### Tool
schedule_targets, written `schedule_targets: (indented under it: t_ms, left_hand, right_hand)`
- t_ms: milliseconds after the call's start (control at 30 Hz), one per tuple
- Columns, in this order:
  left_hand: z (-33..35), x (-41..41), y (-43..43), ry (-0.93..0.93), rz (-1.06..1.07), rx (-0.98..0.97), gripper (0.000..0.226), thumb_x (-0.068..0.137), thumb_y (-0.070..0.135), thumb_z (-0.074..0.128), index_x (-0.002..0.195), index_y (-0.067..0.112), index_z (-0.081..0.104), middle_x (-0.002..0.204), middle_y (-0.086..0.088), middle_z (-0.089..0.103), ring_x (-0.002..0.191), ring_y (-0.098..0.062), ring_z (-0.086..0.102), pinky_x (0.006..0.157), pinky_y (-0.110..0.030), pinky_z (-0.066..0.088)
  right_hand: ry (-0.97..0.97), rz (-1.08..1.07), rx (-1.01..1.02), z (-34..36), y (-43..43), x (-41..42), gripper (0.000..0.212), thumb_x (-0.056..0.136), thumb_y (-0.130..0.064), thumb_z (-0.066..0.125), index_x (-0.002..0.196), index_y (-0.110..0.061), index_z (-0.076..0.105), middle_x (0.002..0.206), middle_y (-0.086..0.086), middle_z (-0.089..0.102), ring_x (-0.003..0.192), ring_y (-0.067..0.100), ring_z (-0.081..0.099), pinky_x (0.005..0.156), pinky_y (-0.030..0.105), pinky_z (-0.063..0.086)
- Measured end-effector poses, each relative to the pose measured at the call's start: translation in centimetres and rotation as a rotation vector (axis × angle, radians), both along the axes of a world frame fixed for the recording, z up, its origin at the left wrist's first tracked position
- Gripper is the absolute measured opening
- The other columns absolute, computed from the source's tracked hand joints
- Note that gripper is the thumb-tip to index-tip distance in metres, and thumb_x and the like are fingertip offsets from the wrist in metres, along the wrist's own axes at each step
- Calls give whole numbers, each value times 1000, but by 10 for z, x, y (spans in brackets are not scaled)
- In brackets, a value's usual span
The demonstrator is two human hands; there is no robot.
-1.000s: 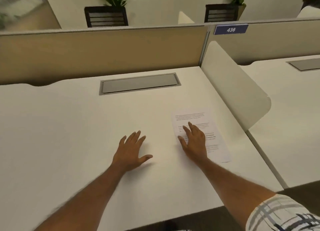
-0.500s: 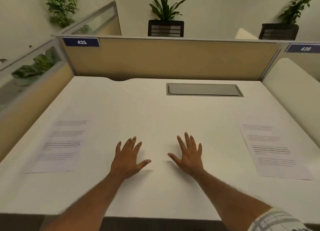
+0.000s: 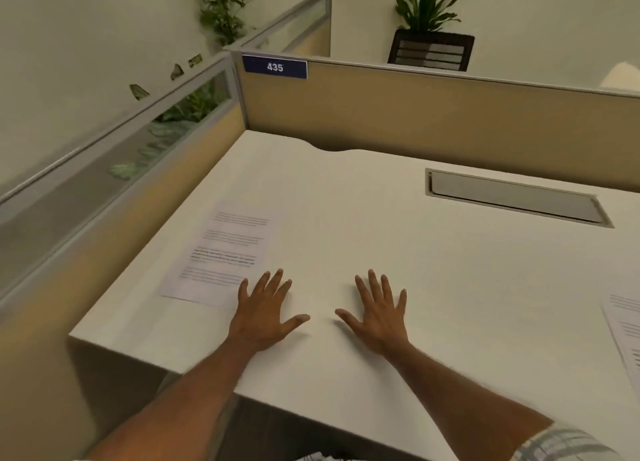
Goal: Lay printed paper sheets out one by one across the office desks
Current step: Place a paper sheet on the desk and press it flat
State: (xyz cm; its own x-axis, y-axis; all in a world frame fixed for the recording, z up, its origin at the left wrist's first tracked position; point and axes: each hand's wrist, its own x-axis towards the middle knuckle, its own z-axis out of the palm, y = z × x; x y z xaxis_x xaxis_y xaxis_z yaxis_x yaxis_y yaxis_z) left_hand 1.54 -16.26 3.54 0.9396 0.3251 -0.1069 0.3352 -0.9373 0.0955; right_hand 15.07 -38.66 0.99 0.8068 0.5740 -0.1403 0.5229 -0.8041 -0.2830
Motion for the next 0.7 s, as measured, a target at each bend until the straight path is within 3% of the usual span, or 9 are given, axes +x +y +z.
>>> schedule_targets:
  t_ms: [333,400,533,700]
  left_hand:
    - [13,-38,108,-37,178,58,112,68,89,-9,153,25,26,164,3,16,151,-19,12,119,-54,4]
    - [12,-37,134,-47,210,5,110,69,90,-2,152,24,28,163,3,19,150,-19,13,119,-53,6]
    - [2,-34,180,-34,344,-147,86,85,78,33,151,23,28,163,-2,19,150,-21,14,119,-52,7]
    - [-7,-23,216,-68,389,-236,86,87,72,39,152,18,23,161,-10,21,149,-25,14,119,-52,9]
  right_hand:
    - [5,238,52,9,133,-15,83,88,-77,22,156,-32,4,165,-3,-6,151,21,-11,118,55,-7]
    - [11,265,50,12,160,-15,83,89,-75,25,156,-30,5,165,-2,-3,152,22,-8,119,54,-5]
    - [84,289,1,11,200,-30,87,89,-74,33,156,-29,2,165,-1,-5,152,22,-4,121,51,0]
    - [110,213,-30,5,229,-43,99,78,-84,25,156,-27,3,165,0,-7,152,22,-4,121,52,3]
